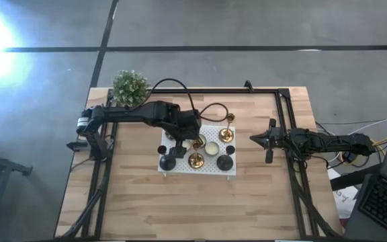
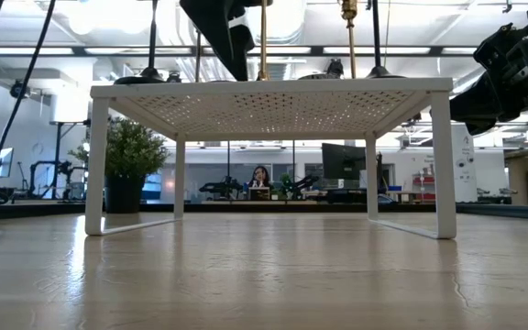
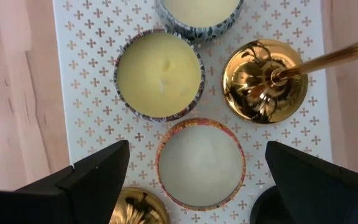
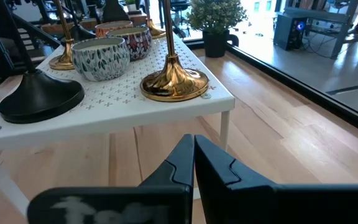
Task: Pick & Place candle stick holders
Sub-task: Return to Home Position
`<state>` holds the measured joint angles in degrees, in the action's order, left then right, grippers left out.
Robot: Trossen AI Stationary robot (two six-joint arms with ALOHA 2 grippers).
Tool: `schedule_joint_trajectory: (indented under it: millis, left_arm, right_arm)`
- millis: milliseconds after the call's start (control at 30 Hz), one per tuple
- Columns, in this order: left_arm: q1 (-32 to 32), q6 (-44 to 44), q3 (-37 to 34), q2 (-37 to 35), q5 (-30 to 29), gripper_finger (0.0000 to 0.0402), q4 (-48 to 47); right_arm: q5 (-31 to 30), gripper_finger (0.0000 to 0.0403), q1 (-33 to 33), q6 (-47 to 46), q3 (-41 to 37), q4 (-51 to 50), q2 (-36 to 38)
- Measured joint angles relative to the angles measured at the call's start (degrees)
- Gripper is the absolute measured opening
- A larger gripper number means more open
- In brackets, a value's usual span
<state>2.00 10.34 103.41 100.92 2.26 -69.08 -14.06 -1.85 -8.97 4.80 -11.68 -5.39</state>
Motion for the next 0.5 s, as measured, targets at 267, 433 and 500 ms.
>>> schedule_joint_trajectory:
  millis: [267, 433, 500]
  left_arm:
    - [-0.11, 1.13, 0.95, 0.0, -0.26, 0.0381, 0.02]
    - [-0.37, 2.25, 0.95, 0.0, -0.24, 0.0381, 0.0]
    - [-0.4, 2.89, 0.95, -0.02, -0.24, 0.0381, 0.0]
  right_arm:
    - [0.0, 0.0008, 0.0, 0.01, 0.0, -0.01, 0.01]
    - [0.0, 0.0008, 0.02, -0.01, 0.0, -0.01, -0.02]
    - [0.0, 0.0008, 0.01, -0.01, 0.0, -0.01, 0.01]
